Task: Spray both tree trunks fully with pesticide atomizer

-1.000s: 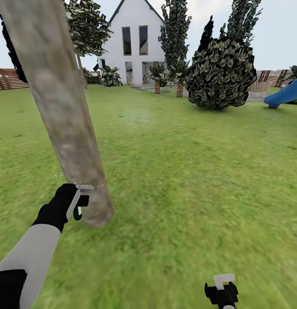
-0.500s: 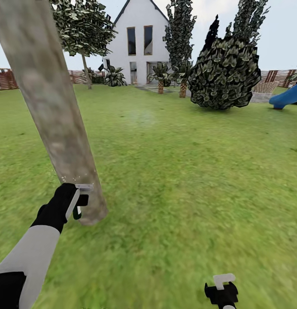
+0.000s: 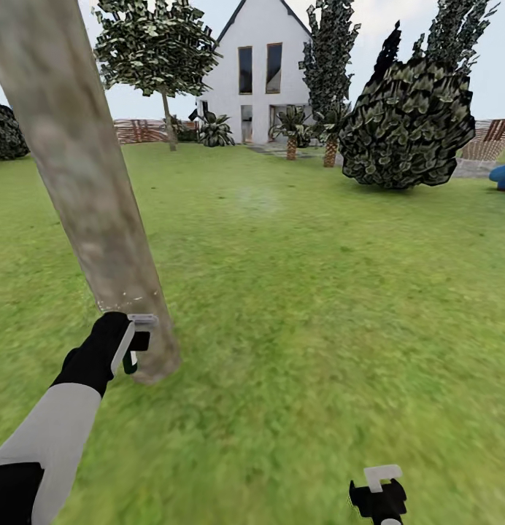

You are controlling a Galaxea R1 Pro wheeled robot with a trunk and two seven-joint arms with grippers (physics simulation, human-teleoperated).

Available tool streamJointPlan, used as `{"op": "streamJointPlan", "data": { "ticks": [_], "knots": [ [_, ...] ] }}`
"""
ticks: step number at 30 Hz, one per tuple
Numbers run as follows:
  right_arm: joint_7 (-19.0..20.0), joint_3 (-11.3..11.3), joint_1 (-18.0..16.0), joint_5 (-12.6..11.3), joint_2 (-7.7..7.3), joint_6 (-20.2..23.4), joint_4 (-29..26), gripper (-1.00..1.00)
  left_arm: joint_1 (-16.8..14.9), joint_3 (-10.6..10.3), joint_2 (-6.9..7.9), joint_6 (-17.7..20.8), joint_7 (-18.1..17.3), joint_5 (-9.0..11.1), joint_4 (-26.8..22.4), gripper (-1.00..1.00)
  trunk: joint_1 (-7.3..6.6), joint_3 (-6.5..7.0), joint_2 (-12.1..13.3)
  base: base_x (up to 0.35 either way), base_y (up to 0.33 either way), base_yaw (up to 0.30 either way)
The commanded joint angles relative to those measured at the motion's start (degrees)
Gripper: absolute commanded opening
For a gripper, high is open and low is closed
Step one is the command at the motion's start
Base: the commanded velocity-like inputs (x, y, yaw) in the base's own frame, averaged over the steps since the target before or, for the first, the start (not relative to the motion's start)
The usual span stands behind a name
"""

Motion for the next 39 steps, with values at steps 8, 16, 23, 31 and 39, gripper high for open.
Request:
{"op": "streamJointPlan", "data": {
  "ticks": [8, 16, 23, 31, 39],
  "knots": [
    [-0.3, 0.5, 0.0, 0.2, 0.26, 0.1, 0.0, 1.00, 0.0, 0.0, 0.37, 0.3, 0.0, -0.1, 0.1, -1.00, 0.01, -0.05, 0.0, 0.113, -0.261, 0.034],
    [-0.4, 0.5, 0.0, 0.3, 0.39, 0.1, 0.0, 1.00, 0.2, 0.0, 0.77, 0.2, 0.1, -0.3, 0.5, -1.00, 0.01, -0.05, 0.0, 0.002, -0.272, 0.267],
    [-0.4, 0.5, 0.0, 0.3, 0.39, 0.1, 0.0, 1.00, 1.2, 0.1, 2.50, 0.2, 0.1, -0.2, 0.9, -1.00, 0.01, -0.05, 0.0, 0.108, -0.249, 0.278],
    [-0.4, 0.5, 0.0, 0.3, 0.39, 0.1, 0.0, 1.00, 2.5, 0.0, 2.13, -0.3, 0.1, 0.0, 0.9, -1.00, 0.01, -0.05, 0.0, 0.214, -0.205, 0.223],
    [-0.4, 0.5, 0.0, 0.2, 0.39, 0.1, 0.0, 1.00, 2.8, 0.0, 1.98, -0.4, 0.2, 0.1, 0.9, -1.00, 0.01, -0.05, 0.0, 0.025, -0.272, 0.006]
  ]
}}
